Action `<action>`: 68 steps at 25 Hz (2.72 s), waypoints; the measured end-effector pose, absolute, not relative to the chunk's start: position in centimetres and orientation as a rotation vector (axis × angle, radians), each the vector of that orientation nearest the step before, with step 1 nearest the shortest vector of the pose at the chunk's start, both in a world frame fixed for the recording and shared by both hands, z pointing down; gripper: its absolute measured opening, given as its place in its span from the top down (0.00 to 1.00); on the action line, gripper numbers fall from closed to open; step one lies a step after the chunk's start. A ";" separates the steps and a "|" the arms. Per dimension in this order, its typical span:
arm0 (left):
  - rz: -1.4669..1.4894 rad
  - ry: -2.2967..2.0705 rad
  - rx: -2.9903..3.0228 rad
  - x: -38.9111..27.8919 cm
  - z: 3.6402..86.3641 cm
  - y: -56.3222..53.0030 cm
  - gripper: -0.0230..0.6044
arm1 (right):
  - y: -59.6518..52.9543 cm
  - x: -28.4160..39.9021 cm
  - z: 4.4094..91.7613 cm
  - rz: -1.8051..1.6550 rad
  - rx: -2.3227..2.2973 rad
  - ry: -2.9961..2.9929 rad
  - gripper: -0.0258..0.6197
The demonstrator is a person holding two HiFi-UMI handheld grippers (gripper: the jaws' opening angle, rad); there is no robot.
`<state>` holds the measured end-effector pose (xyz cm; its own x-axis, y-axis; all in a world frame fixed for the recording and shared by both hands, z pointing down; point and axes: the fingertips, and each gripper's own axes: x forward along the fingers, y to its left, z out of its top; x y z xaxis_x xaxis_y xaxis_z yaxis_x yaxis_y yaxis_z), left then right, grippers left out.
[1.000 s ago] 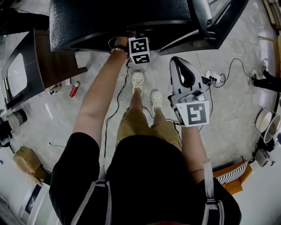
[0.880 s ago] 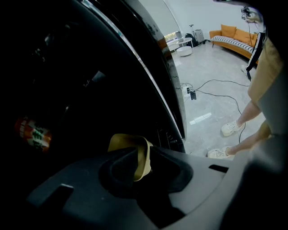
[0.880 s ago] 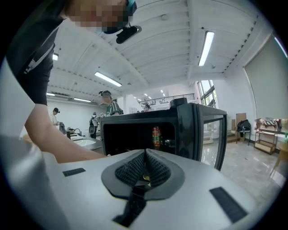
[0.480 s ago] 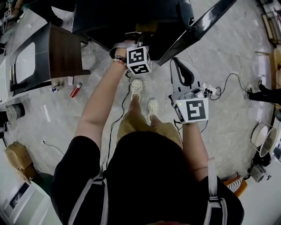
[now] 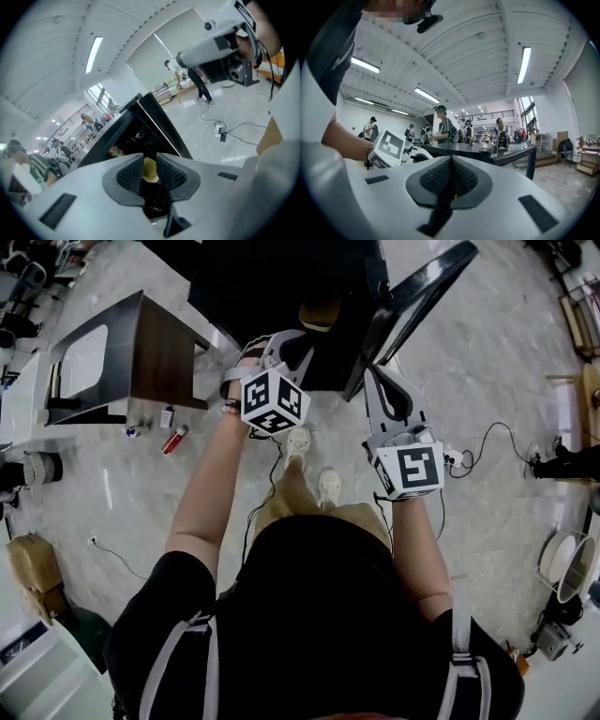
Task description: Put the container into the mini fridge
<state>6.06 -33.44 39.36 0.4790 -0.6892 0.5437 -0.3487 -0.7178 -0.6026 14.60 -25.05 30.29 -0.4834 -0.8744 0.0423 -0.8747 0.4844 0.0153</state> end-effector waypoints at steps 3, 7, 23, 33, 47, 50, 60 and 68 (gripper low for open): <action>-1.040 0.936 -2.378 5.9 36.4 -30.2 0.82 | -23.3 14.6 29.4 -0.004 1.571 -2.689 0.90; -0.873 1.028 -2.438 5.4 32.4 -25.9 0.82 | -21.4 13.6 28.2 -0.041 1.552 -2.719 0.90; -0.378 1.192 -2.521 5.8 22.9 -13.3 0.82 | -15.5 10.1 25.0 -0.146 1.395 -2.854 0.90; -0.280 1.227 -2.523 1.6 20.9 -12.0 0.83 | -14.1 6.6 24.2 -0.171 1.375 -2.849 0.90; -0.105 1.217 -2.592 -8.0 20.4 -1.9 0.93 | -3.0 -3.4 22.9 -0.229 1.430 -2.768 0.90; -0.089 1.226 -2.612 -10.5 21.0 0.8 0.93 | 0.3 -5.8 22.9 -0.222 1.455 -2.756 0.90; -0.062 1.137 -2.643 -14.7 20.9 10.0 0.93 | 10.5 -10.3 22.4 -0.208 1.522 -2.740 0.90; -0.051 1.118 -2.693 -14.5 20.6 13.8 0.93 | 15.2 -10.2 22.1 -0.277 1.558 -2.661 0.90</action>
